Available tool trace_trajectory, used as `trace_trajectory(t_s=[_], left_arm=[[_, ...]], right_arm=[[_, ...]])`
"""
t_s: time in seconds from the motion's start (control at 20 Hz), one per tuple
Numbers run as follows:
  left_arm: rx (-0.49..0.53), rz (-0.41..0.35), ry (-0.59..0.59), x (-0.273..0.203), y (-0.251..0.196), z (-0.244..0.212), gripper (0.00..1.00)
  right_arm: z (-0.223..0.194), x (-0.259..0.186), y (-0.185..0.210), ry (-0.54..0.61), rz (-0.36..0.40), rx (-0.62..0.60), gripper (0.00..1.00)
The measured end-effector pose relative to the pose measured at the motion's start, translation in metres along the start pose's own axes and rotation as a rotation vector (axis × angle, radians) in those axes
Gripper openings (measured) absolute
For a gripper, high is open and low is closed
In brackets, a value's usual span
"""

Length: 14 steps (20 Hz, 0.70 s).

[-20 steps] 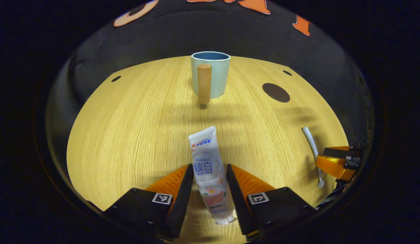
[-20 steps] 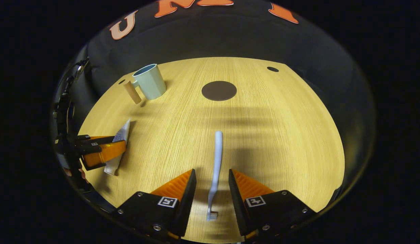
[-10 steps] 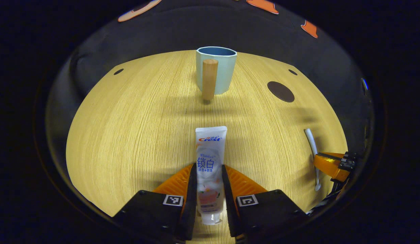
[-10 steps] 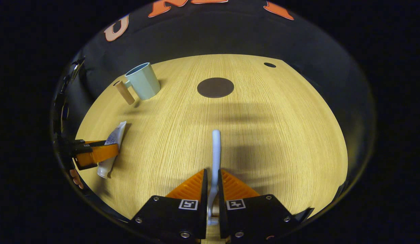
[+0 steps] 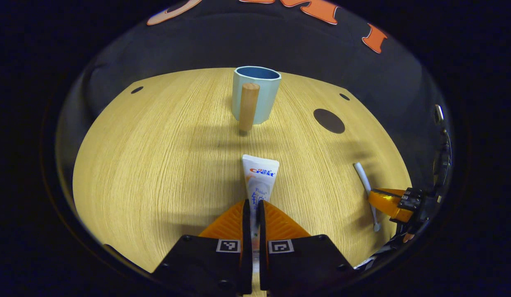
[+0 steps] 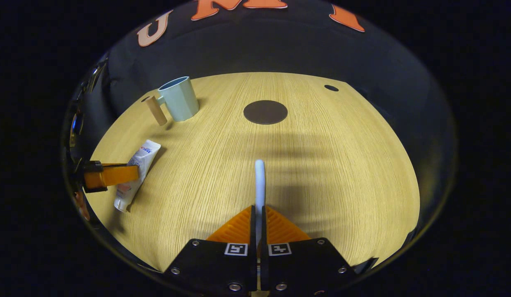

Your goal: Put the toothbrush and toothpaste on the desktop into the cup, then pick up the cup and place it on the coaster on the desktop.

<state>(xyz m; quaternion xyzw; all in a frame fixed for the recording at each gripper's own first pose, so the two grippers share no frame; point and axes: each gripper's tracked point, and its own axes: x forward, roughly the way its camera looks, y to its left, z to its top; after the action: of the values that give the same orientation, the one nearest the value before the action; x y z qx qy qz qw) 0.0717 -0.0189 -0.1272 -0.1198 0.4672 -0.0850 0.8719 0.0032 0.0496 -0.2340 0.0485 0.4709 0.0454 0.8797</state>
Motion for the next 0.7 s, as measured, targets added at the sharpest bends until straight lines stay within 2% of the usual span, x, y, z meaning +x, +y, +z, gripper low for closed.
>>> trace_trajectory(t_s=[0.4,0.7], left_arm=[[-0.027,-0.066,-0.033,-0.001,-0.003,0.003,0.07],[-0.020,-0.044,-0.081,0.003,0.008,0.013,0.07]], right_arm=[[0.005,-0.001,-0.006,-0.036,0.015,0.036,0.04],[0.016,-0.007,-0.006,-0.093,0.039,0.042,0.04]])
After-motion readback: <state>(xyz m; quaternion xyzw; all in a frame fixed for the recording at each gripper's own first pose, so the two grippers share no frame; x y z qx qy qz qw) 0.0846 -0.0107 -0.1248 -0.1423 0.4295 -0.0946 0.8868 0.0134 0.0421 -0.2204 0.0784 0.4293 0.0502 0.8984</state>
